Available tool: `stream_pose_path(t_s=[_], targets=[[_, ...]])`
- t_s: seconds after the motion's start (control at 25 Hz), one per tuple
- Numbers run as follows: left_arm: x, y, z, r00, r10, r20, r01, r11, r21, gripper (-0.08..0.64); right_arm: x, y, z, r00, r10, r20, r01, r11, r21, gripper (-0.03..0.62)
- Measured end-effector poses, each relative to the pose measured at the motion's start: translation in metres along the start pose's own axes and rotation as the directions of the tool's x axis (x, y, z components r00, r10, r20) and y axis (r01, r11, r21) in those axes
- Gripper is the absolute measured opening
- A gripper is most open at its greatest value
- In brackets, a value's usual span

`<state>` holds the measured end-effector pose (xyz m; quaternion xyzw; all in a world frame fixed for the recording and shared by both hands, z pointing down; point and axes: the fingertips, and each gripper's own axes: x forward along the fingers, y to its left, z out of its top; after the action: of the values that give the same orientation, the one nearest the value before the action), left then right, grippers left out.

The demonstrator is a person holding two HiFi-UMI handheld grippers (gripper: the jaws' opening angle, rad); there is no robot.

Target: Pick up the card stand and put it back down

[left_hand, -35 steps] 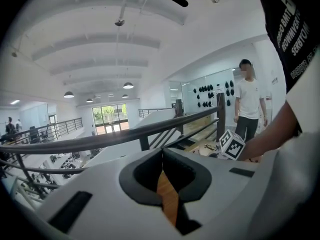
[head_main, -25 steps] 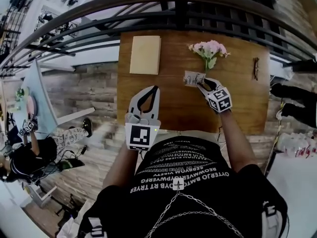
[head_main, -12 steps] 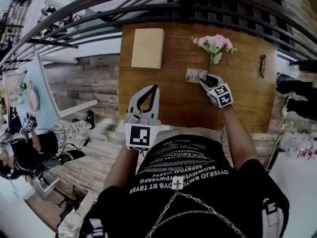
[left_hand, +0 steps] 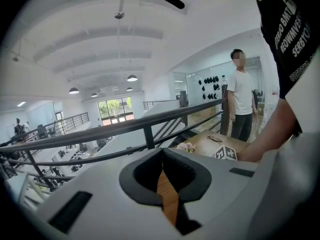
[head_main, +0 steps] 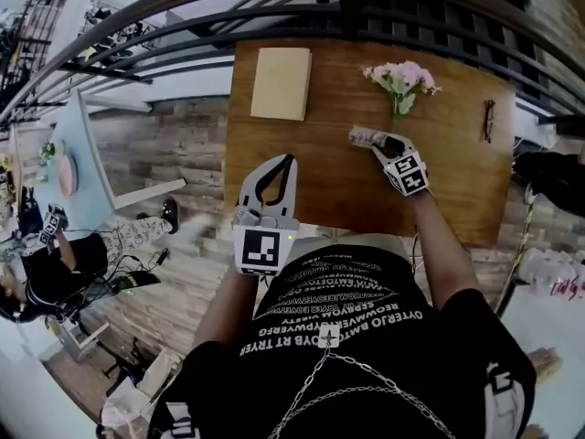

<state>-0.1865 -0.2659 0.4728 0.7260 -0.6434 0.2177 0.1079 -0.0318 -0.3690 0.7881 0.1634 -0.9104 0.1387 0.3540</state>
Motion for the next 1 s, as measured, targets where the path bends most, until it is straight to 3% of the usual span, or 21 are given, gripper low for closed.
stream_pose_path(t_s=[0.36,0.48,0.8,1.0], targets=[[-0.014,0.001,0.008,0.999,0.0,0.037,0.0,1.0,0.003,0.027,-0.036,-0.009,0.011,0.994,-0.1,0.032,0.099,0.995,0.015,0.181],[-0.024,-0.004,0.011,0.998,-0.008,0.062,0.007,1.0,0.009,0.028,-0.06,-0.003,0.022,0.988,-0.13,0.079,0.13,0.992,0.008,0.144],[-0.049,-0.012,0.014,0.993,-0.032,0.115,0.028,0.999,0.033,0.028,-0.138,0.025,0.07,0.944,-0.198,0.263,0.193,0.98,0.043,0.035],[-0.053,-0.012,0.022,0.986,-0.052,0.158,0.046,0.998,0.041,0.027,-0.183,0.044,0.098,0.912,-0.237,0.335,0.232,0.971,0.054,0.015]])
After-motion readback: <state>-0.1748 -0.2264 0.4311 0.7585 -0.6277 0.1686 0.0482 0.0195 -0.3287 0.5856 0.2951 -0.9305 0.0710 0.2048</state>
